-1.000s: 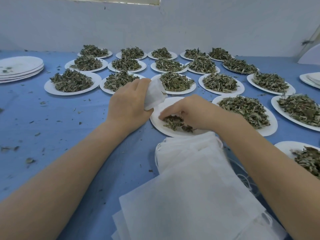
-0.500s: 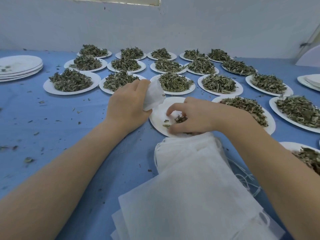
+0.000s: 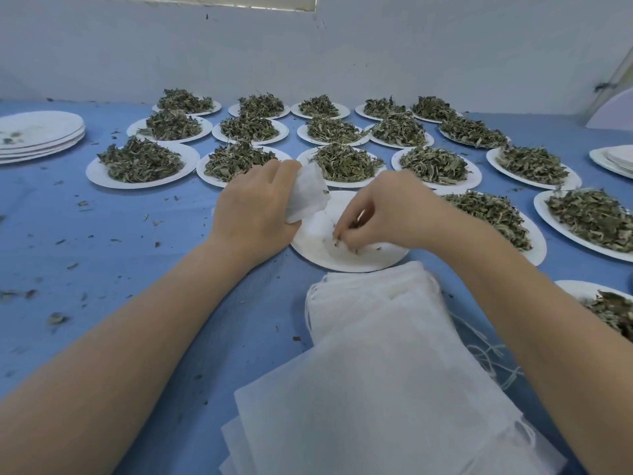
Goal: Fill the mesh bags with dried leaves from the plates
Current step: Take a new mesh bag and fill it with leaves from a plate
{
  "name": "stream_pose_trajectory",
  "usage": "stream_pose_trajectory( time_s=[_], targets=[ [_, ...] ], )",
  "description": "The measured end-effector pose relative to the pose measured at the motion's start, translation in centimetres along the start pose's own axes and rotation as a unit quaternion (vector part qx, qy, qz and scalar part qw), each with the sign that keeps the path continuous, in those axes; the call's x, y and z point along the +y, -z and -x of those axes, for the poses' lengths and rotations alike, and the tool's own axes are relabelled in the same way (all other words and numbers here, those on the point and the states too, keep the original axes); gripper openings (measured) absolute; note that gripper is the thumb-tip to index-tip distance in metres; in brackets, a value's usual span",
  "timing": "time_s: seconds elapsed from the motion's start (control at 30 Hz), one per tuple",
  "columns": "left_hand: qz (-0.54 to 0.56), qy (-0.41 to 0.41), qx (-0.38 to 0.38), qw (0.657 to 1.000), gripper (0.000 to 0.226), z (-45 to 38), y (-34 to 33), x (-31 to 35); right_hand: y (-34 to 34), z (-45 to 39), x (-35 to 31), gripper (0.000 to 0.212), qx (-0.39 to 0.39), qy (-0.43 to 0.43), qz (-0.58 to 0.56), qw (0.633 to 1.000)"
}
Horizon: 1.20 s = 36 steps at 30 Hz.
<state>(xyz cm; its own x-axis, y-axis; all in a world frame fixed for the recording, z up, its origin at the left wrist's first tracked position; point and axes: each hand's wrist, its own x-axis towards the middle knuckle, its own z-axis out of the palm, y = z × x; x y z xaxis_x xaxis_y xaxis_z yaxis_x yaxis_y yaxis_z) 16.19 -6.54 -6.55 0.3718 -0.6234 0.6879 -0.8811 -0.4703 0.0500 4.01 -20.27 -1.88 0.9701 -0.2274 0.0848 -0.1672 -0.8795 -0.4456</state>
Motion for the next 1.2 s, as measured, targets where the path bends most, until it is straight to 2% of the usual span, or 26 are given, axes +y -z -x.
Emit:
stream_pose_trajectory(
  time_s=[0.13, 0.23, 0.33, 0.43, 0.57, 0.67, 0.73, 0.8, 0.9, 0.97, 1.07, 1.2],
  targets=[
    [0.003, -0.018, 0.007, 1.0, 0.046, -0.1, 0.2, 0.3, 2.4, 0.6, 0.1, 0.018, 0.15, 0.002, -0.085, 0.985],
    [-0.006, -0.059, 0.028, 0.998, 0.042, -0.2, 0.1, 0.7, 2.3, 0.6, -0.6, 0.024, 0.182, 0.028, -0.055, 0.981],
    [0.004, -0.089, 0.048, 0.995, 0.035, -0.2, 0.0, 1.2, 1.5, 0.3, -1.0, 0.018, 0.176, 0.065, -0.033, 0.982],
    [0.063, -0.045, 0.051, 0.996, 0.039, -0.1, 0.1, 2.0, 0.9, 0.2, -1.2, 0.008, 0.176, 0.093, -0.052, 0.979],
    [0.169, 0.044, 0.043, 0.984, 0.051, 0.0, 0.1, 2.6, 0.6, 0.3, -1.8, 0.02, 0.128, 0.099, -0.11, 0.981],
    [0.185, 0.066, 0.043, 0.98, 0.05, -0.1, 0.2, 2.6, 1.4, 0.6, -1.9, 0.024, 0.06, 0.089, -0.12, 0.987],
    [0.192, 0.084, 0.043, 0.977, 0.048, -0.2, 0.2, 2.6, 2.1, 0.9, -1.9, 0.03, 0.034, 0.085, -0.167, 0.982],
    [0.202, 0.1, 0.042, 0.973, 0.05, -0.2, 0.3, 2.5, 2.2, 1.0, -2.1, 0.036, 0.053, 0.083, -0.177, 0.979],
    [0.211, 0.099, 0.035, 0.972, 0.051, -0.2, 0.4, 2.4, 1.4, 0.5, -2.4, 0.03, 0.138, 0.068, -0.089, 0.984],
    [0.211, 0.093, 0.033, 0.973, 0.05, -0.1, 0.4, 2.6, 0.6, 0.1, -2.5, 0.026, 0.17, 0.062, -0.081, 0.98],
    [0.196, 0.085, 0.033, 0.976, 0.051, 0.0, 0.3, 2.7, 0.0, 0.0, -2.5, 0.02, 0.161, 0.064, -0.094, 0.98],
    [0.197, 0.081, 0.032, 0.977, 0.054, 0.0, 0.1, 2.3, 0.7, 0.2, -2.3, 0.026, 0.095, 0.08, -0.106, 0.987]
  ],
)
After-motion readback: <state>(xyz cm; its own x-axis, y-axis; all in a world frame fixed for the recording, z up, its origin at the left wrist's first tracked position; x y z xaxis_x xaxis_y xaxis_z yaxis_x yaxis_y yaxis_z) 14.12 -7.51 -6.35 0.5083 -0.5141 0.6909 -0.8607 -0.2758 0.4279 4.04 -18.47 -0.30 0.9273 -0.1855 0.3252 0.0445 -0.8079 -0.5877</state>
